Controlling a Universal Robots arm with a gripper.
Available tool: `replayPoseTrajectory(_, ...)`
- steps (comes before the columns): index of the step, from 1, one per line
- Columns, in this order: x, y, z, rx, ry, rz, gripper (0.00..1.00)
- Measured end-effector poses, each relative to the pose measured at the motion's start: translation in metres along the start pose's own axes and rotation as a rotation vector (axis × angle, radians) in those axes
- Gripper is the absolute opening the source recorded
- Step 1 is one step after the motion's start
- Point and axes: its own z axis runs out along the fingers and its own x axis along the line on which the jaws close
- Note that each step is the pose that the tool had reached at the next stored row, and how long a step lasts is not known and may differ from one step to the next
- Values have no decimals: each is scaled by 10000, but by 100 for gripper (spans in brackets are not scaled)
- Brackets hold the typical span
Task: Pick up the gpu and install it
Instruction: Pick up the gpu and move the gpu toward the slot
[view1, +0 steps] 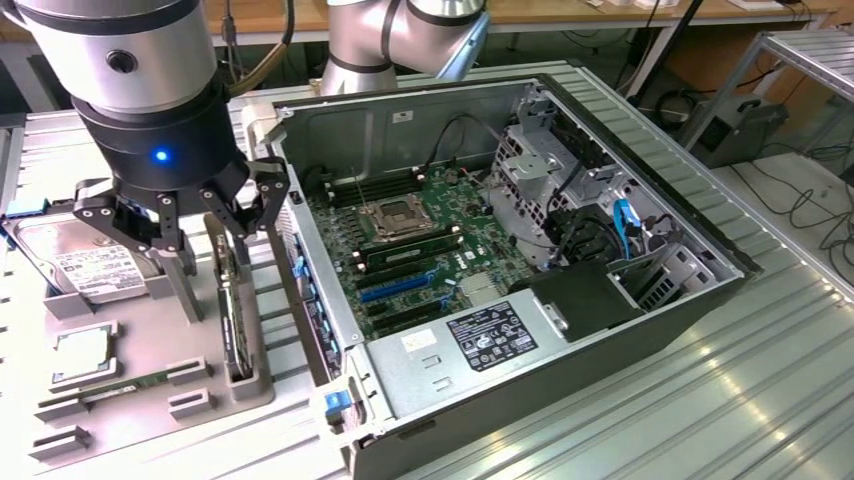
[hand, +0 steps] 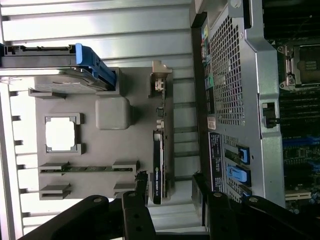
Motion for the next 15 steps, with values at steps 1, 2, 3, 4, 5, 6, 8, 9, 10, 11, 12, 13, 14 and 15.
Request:
replayPoseTrajectory(1, 0, 1, 3, 0, 1, 0, 48)
replayPoseTrajectory(2, 0, 2, 7, 0, 1, 0, 48)
replayPoseTrajectory(3, 1, 2, 10, 0, 1, 0, 48)
replayPoseTrajectory(4, 1, 3, 14, 0, 1, 0, 48)
replayPoseTrajectory(5, 1, 4, 17, 0, 0, 0, 48)
replayPoseTrajectory(6, 1, 4, 20, -1, 0, 0, 48)
replayPoseTrajectory(8, 2, 5, 30, 0, 1, 0, 48)
replayPoseTrajectory(9, 2, 5, 33, 0, 0, 0, 48)
replayPoseTrajectory(10, 3, 5, 36, 0, 1, 0, 48)
replayPoseTrajectory(11, 3, 5, 39, 0, 1, 0, 48)
replayPoseTrajectory(12, 3, 5, 41, 0, 0, 0, 48)
replayPoseTrajectory(13, 4, 5, 44, 0, 1, 0, 48)
replayPoseTrajectory(14, 4, 6, 48, 0, 1, 0, 48)
replayPoseTrajectory(15, 4, 6, 50, 0, 1, 0, 48)
